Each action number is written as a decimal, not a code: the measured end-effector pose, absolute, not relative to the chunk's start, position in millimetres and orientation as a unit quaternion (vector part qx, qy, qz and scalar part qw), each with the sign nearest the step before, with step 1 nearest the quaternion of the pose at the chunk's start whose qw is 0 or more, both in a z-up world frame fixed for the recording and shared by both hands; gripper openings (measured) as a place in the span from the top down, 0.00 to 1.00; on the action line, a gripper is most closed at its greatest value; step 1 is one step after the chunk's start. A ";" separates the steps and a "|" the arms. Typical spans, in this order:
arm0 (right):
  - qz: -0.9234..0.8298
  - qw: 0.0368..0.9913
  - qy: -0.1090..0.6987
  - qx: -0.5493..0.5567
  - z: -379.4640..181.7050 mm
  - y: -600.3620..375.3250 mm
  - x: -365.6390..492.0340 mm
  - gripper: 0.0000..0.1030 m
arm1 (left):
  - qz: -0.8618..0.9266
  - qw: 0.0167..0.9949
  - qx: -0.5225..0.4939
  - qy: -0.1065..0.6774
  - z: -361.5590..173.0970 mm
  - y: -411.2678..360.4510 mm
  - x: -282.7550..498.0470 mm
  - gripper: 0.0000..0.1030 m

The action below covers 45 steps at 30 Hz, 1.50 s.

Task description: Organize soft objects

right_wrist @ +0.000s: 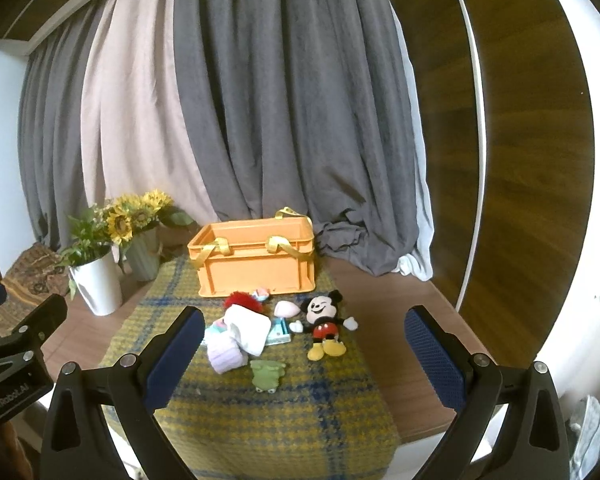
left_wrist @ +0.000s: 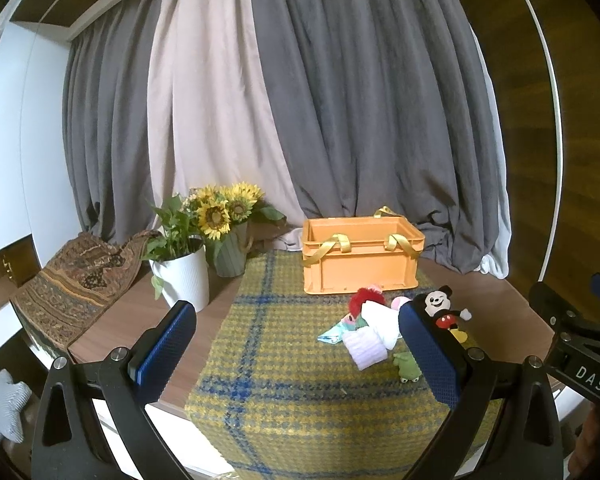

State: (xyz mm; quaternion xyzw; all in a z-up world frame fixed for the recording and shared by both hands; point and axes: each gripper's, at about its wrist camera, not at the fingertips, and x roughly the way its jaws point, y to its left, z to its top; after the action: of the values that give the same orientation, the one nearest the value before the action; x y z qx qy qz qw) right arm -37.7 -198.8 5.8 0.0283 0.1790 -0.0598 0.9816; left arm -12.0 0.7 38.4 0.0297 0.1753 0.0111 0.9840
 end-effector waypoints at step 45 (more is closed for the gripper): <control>-0.060 0.983 0.174 0.028 9.6 -194.1 -38.2 0.02 | 0.011 0.987 0.032 0.158 26.0 -2.3 -25.1 0.00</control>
State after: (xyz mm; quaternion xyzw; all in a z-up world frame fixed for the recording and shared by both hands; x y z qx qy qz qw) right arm -38.2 -194.1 9.6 0.0281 0.1736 -0.0603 0.9826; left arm -25.1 -2.3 26.0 0.0323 0.1581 0.0110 0.9868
